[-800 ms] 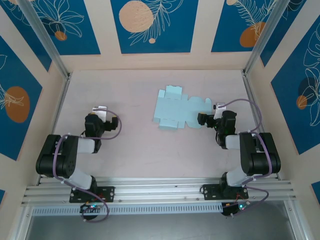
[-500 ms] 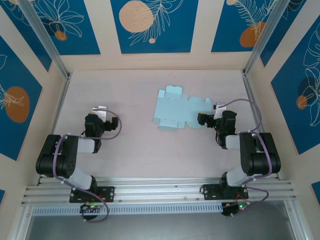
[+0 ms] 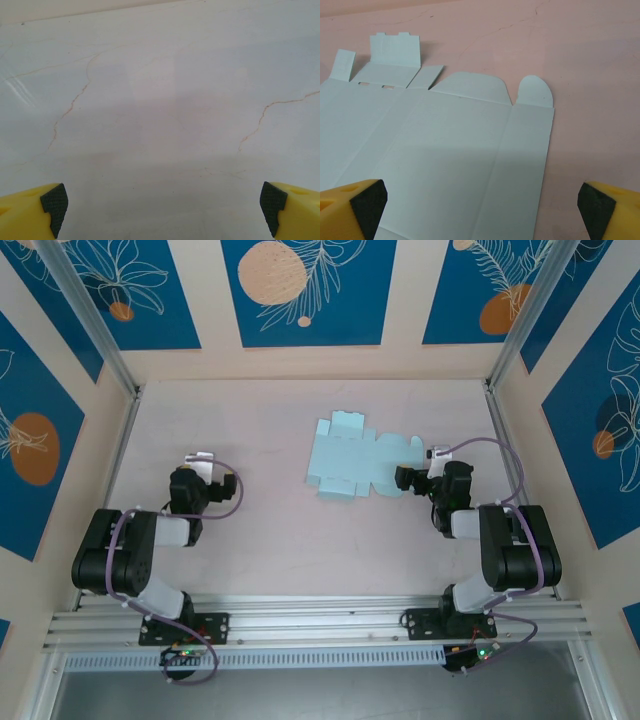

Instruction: Fold the paper box

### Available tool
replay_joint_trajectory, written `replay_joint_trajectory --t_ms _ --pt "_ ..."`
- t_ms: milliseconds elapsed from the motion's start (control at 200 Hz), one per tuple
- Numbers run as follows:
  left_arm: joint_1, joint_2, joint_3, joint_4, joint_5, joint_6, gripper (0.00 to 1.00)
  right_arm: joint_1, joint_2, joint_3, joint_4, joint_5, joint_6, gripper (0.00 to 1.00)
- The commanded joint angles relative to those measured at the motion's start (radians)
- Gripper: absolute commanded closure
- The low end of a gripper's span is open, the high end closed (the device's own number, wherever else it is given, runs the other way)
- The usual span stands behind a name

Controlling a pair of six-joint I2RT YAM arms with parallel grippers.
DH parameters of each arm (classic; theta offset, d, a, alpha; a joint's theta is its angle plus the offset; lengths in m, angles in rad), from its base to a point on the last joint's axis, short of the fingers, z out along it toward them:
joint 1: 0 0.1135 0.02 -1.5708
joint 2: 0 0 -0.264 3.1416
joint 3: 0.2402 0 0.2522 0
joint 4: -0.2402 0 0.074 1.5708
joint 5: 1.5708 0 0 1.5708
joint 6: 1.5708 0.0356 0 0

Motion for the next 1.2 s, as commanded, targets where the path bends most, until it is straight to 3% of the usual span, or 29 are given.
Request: replay_joint_trajectory --t_ms 0,200,525,640,785,965,1195 --pt "0.011 -0.004 0.007 0.009 0.008 -0.009 0.00 0.006 0.001 0.016 0.041 -0.004 -0.012 0.00" --pt "0.011 -0.024 0.025 -0.040 0.034 0.000 0.00 0.006 -0.002 0.012 0.047 -0.013 -0.015 0.00" --pt "0.011 -0.247 0.029 -0.214 -0.022 -0.029 0.00 0.026 -0.102 0.025 -0.055 0.025 -0.031 0.00" --pt "0.012 -0.364 0.052 -0.317 -0.028 -0.113 0.00 0.030 -0.217 0.039 -0.172 0.043 -0.012 0.00" --pt "0.005 -0.434 0.123 -0.442 0.048 -0.314 0.00 0.037 -0.356 0.117 -0.428 0.101 0.059 0.01" --pt "-0.077 -0.374 0.193 -0.473 0.078 -0.554 0.00 0.045 -0.473 0.175 -0.618 0.146 0.135 0.00" --pt "-0.266 -0.130 0.385 -0.566 0.037 -0.648 0.00 0.046 -0.518 0.285 -0.898 0.204 0.249 0.00"
